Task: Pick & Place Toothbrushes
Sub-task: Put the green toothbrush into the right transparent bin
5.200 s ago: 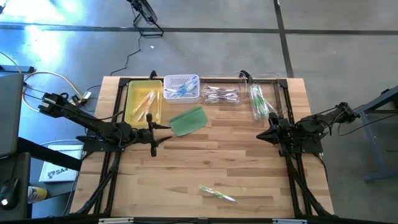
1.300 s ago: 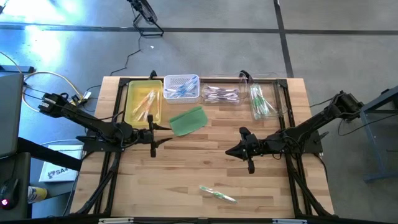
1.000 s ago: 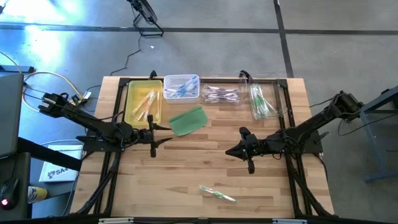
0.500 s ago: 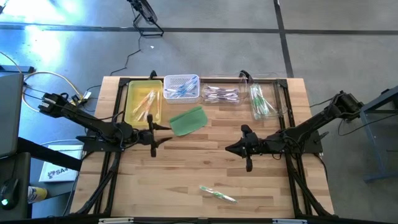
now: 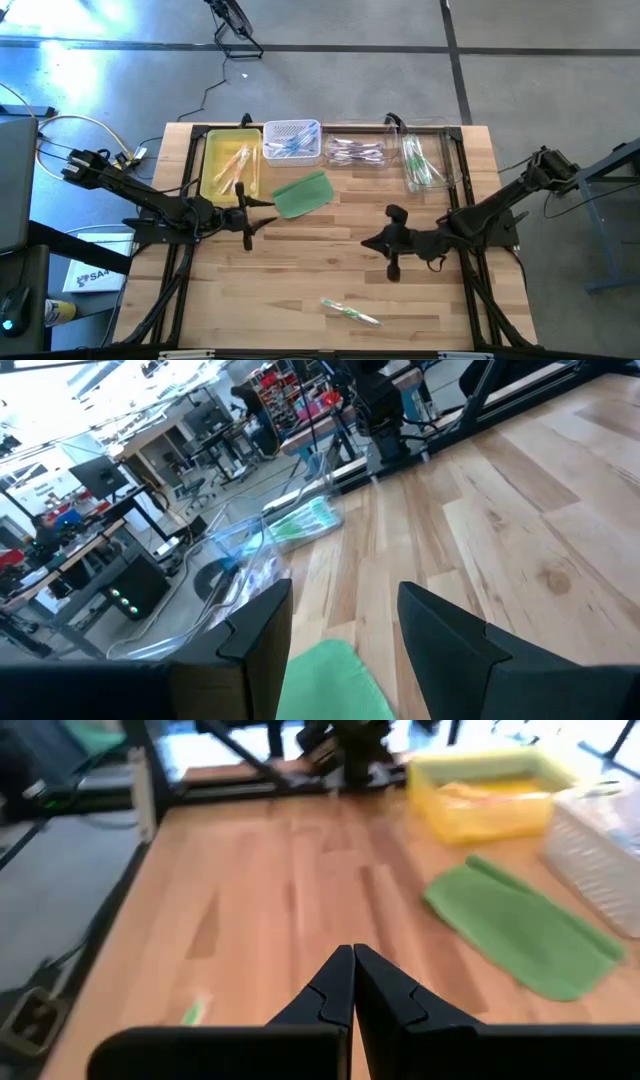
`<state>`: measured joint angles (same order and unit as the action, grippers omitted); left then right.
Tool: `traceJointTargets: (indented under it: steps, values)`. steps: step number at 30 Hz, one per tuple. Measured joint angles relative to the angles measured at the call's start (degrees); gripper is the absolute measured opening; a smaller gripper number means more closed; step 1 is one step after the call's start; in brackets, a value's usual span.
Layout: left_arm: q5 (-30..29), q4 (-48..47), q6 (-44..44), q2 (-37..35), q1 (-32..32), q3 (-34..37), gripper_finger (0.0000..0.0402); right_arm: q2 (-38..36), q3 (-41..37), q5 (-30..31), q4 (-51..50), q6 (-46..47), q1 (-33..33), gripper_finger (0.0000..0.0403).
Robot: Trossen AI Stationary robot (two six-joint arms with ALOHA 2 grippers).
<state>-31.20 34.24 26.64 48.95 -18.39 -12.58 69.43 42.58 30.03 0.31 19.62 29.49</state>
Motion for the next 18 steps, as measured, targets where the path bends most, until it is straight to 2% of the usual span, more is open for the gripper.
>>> traceJointTargets:
  steps: [6, 14, 18]
  values:
    - [0.02, -0.07, -0.12, 0.0, 0.0, 0.0, 0.0177, 4.98, 3.82, -7.49, -5.84, 3.62, 0.68, 0.0002]
    - [0.17, -0.16, -0.08, 0.0, 0.0, 0.0, 0.0177, 13.91, 7.2, -23.14, -6.3, 6.34, 1.07, 0.0002]
    - [0.17, -0.16, -0.03, 0.0, 0.0, 0.0, 0.0177, 18.36, 9.92, -25.64, -6.57, 7.2, 2.48, 0.0002]
